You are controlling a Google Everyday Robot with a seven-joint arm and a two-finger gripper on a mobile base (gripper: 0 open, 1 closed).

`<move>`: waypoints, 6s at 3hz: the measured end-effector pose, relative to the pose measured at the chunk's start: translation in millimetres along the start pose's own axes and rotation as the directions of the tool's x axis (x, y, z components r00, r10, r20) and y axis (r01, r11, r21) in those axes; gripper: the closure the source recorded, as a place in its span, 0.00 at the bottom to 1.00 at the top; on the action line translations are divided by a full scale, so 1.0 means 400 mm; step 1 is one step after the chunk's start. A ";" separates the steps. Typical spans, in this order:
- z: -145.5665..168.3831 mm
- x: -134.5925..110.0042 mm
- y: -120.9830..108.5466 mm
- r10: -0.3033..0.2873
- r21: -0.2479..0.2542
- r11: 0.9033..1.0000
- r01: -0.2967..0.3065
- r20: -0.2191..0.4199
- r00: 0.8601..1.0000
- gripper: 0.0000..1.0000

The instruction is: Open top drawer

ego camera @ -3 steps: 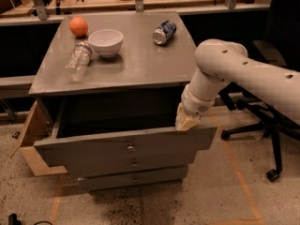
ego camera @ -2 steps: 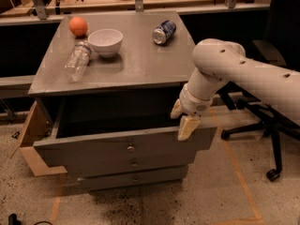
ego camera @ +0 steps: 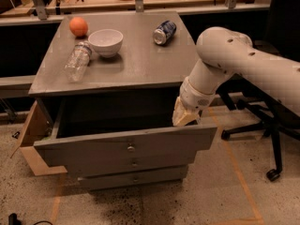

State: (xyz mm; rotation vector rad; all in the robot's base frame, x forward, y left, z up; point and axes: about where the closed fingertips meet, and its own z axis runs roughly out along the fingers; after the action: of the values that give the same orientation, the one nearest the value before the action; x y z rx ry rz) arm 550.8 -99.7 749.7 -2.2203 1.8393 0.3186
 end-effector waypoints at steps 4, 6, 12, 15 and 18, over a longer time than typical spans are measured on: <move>0.077 -0.049 -0.126 0.058 0.201 0.978 -0.061 0.021 0.998 1.00; 0.193 -0.060 -0.161 0.010 0.207 0.978 -0.007 -0.016 1.000 1.00; 0.292 -0.051 0.000 -0.081 -0.056 0.995 0.078 -0.047 0.996 1.00; 0.277 -0.085 0.211 -0.021 -0.280 0.960 0.028 0.027 0.999 1.00; 0.070 0.023 0.092 0.152 -0.023 0.988 -0.150 0.111 0.982 1.00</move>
Offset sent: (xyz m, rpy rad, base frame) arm 0.0313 0.0282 -0.0071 0.0540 -0.1676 -0.1282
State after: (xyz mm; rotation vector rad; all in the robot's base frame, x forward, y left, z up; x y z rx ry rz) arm 515.9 -106.1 718.5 -2.0308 1.9534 0.4768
